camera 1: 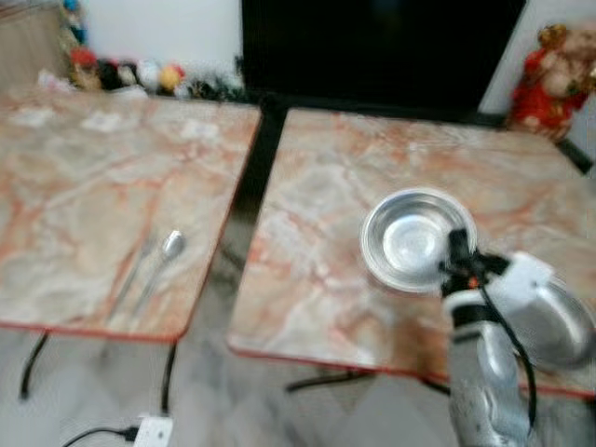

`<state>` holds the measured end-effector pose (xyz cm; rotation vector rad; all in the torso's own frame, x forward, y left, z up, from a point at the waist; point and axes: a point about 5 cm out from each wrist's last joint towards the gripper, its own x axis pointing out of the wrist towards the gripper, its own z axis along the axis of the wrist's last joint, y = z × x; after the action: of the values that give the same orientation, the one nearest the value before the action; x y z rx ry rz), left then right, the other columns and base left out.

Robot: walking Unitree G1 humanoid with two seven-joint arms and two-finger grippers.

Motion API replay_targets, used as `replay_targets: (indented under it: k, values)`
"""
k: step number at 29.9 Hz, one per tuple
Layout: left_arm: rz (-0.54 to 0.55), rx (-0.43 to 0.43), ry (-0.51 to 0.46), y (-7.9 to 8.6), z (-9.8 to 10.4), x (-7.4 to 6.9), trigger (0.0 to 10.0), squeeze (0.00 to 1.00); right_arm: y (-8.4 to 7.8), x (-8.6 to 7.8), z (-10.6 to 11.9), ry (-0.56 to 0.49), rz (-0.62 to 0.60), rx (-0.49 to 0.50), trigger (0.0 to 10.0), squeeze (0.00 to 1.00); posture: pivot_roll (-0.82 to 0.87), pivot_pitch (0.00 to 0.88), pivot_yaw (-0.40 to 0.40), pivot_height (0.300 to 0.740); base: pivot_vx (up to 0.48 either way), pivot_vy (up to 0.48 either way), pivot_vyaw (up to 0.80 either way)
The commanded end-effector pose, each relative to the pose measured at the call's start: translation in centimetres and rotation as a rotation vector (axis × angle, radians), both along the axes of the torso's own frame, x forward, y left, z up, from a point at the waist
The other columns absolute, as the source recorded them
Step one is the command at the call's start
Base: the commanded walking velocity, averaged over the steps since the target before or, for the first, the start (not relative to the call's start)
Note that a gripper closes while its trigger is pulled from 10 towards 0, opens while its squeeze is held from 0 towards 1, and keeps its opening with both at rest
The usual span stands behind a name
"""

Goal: Setting the table

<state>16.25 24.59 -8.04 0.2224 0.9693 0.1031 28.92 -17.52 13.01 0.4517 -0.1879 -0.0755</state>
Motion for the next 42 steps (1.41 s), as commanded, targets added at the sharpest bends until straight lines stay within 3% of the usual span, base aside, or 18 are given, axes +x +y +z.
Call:
replay_targets:
  k: [1, 5, 9, 10, 14, 22, 33, 42]
  values:
    - [-0.014, -0.009, 0.006, -0.5, -0.1, 0.1, 10.0, 0.0, -0.9, -0.2, 0.3, -0.013, -0.047, -0.002, 10.0, 0.0, 0.02, 0.0, -0.031, 0.74, 0.0, -0.435, 0.0]
    - [-0.011, -0.007, 0.008, -0.5, -0.1, 0.1, 10.0, 0.0, -1.6, -0.2, 0.6, -0.027, -0.078, -0.017, 10.0, 0.0, 0.02, 0.0, -0.03, 0.74, 0.0, -0.096, 0.0]
    - [-0.01, -0.006, 0.006, -0.4, -0.1, 0.1, 10.0, 0.0, -3.7, -0.5, 1.2, -0.029, -0.239, 0.007, 10.0, 0.0, 0.01, 0.0, -0.027, 0.74, 0.0, 0.0, 0.0]
    - [-0.01, -0.006, 0.006, -0.4, -0.1, 0.1, 10.0, 0.0, -4.6, -1.1, 1.2, -0.013, -0.326, 0.002, 10.0, 0.0, 0.02, 0.0, -0.027, 0.74, 0.0, 0.0, 0.0]
    - [-0.008, -0.005, 0.006, -0.4, 0.0, 0.2, 10.0, 0.0, -5.3, -2.2, 1.0, 0.018, -0.421, 0.036, 10.0, 0.0, 0.01, 0.0, -0.025, 0.74, 0.0, 0.0, 0.0]
    - [-0.014, 0.0, 0.007, -0.3, 0.0, 0.2, 10.0, 0.0, -5.5, -2.3, 0.2, 0.085, -0.42, 0.116, 10.0, 0.0, 0.0, 0.003, -0.018, 0.74, 0.0, 0.0, 0.0]
    - [-0.013, -0.001, 0.005, -0.3, 0.0, 0.2, 10.0, 0.0, -6.3, -2.7, -1.7, 0.241, -0.533, 0.181, 10.0, 0.0, 0.01, 0.0, -0.024, 0.74, 0.0, 0.0, 0.0]
    - [-0.012, -0.002, 0.004, -0.3, 0.0, 0.2, 10.0, 0.0, -5.1, -1.9, -2.2, 0.26, -0.433, 0.237, 10.0, 0.0, 0.01, 0.0, -0.022, 0.74, 0.0, 0.0, 0.0]
